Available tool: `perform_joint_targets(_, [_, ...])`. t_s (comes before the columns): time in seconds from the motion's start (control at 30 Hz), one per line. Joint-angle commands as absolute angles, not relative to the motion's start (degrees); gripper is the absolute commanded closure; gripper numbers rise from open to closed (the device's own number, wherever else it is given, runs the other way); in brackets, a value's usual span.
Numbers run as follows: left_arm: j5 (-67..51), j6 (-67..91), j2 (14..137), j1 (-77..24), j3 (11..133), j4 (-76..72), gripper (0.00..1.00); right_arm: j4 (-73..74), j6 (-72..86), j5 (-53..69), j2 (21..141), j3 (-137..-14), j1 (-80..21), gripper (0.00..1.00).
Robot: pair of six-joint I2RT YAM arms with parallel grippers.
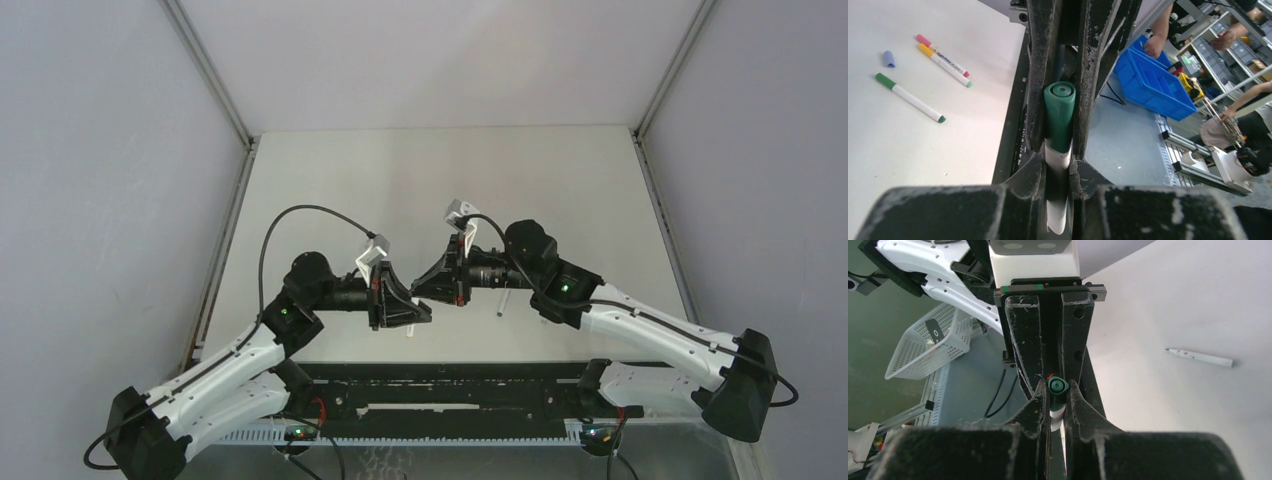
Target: Insert the pens into the pen caps
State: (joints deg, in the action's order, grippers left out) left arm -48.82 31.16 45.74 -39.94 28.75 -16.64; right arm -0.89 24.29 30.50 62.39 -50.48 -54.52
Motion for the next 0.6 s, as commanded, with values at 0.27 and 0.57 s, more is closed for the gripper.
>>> perform_joint_targets(0.27, [-33.1,21.9,45.2,-37.8,37.3,-29.4,1.0,15.3,32.3,37.3,60.2,-46.0,-60.9,0.92])
perform_joint_targets(0.57, [-34.7,15.6,45.8,-40.8,37.4,-20.0,1.0,16.2,30.3,29.5,45.6,-48.3,-51.6,0.36])
